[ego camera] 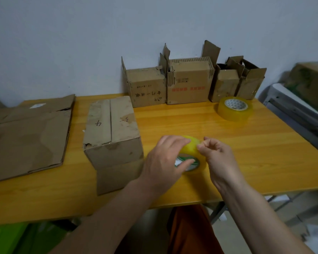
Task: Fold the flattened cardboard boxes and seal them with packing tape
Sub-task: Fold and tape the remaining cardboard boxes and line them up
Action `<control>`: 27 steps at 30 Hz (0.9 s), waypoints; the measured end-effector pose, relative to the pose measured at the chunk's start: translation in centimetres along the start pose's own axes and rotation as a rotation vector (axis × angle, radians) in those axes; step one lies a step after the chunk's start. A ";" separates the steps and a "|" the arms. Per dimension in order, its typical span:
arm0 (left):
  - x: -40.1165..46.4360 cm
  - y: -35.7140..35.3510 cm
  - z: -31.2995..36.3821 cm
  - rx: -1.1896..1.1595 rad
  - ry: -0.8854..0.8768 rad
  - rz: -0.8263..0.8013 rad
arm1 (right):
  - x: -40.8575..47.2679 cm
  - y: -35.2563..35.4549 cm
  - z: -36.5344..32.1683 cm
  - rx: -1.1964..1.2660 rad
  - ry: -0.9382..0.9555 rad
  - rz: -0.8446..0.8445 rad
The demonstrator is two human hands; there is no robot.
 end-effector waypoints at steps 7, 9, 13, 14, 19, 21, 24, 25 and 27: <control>-1.2 0.3 -2.1 0.052 -0.086 0.150 | -0.4 -1.6 1.2 0.334 -0.055 -0.048; -1.7 0.4 -2.6 0.031 -0.065 0.172 | -0.7 -1.8 1.3 0.402 -0.023 -0.063; -2.9 1.1 -4.9 -0.026 0.036 0.186 | -1.1 -2.4 -0.7 0.171 0.102 -0.142; -2.9 1.4 -5.0 -0.071 0.060 0.161 | -1.1 -2.7 -1.2 0.022 0.136 -0.151; -0.3 4.9 -2.7 -0.546 0.498 -0.003 | -0.9 -4.4 -1.3 -0.397 0.304 -0.192; 0.8 6.0 -2.6 -0.653 0.650 -0.124 | -0.9 -5.0 -1.0 -0.487 0.369 -0.204; 1.3 6.8 -2.7 -0.671 0.759 -0.205 | -0.9 -5.8 -0.8 -0.581 0.440 -0.216; 1.4 6.8 -2.7 -0.623 0.772 -0.219 | -1.0 -6.1 -0.8 -0.603 0.459 -0.215; 1.5 6.9 -2.8 -0.496 0.780 -0.232 | -1.2 -6.7 -1.0 -0.647 0.500 -0.220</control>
Point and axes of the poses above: each hand's wrist, its own x-axis towards the middle knuckle, its own y-axis out of the back of the hand, z = x × y, the point moved 3 cm from there along x, towards the middle knuckle, and after that the axes turned 10 degrees about -z, right-handed, at the moved point
